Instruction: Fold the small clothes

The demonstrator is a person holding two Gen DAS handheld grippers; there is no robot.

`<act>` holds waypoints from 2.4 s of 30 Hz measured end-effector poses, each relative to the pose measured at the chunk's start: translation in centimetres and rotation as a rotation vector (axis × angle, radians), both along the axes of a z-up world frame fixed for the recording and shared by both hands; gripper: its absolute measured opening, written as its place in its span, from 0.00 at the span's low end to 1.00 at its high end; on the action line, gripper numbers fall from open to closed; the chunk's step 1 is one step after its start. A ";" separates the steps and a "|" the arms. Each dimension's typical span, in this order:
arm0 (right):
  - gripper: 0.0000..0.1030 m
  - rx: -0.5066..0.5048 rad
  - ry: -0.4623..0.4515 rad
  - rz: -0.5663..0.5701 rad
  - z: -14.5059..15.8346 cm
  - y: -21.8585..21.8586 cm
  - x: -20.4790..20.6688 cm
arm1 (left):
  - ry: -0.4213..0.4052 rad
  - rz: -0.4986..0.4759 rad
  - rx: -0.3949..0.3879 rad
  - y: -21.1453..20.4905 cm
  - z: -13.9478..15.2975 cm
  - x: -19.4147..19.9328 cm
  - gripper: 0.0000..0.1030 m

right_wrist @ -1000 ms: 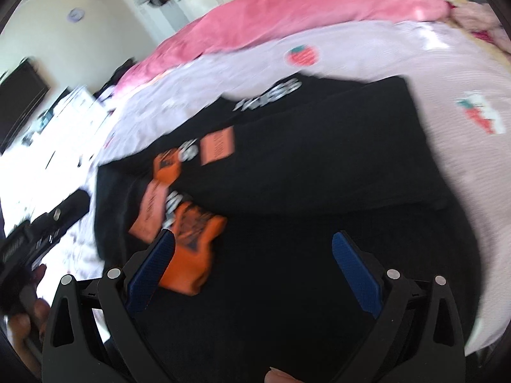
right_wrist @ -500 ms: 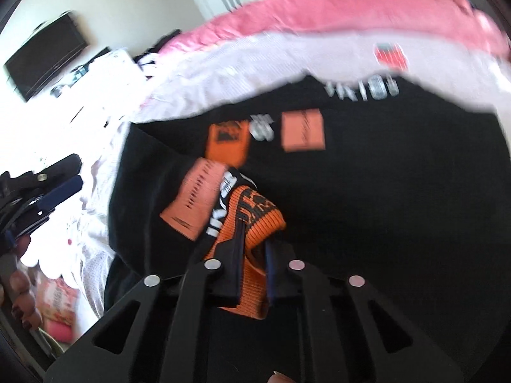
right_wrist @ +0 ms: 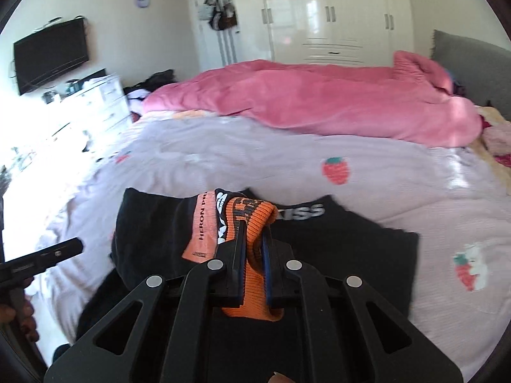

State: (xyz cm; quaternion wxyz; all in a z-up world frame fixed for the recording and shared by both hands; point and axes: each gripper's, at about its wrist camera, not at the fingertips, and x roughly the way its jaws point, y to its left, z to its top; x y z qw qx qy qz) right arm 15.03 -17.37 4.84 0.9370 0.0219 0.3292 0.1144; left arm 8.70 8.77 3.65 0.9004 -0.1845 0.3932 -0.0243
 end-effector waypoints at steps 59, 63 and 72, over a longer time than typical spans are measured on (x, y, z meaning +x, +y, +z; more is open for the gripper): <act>0.31 -0.012 0.223 -0.107 -7.6 -4.3 -1.9 | 0.101 -0.208 0.140 -8.0 -6.5 6.8 0.54; 0.52 -0.010 0.209 -0.114 -6.9 -4.5 -2.9 | 0.090 -0.202 0.136 -7.6 -5.7 5.9 0.55; 0.72 -0.006 0.173 -0.127 -5.2 -4.5 -4.7 | 0.041 -0.181 0.142 -6.7 -3.1 3.8 0.70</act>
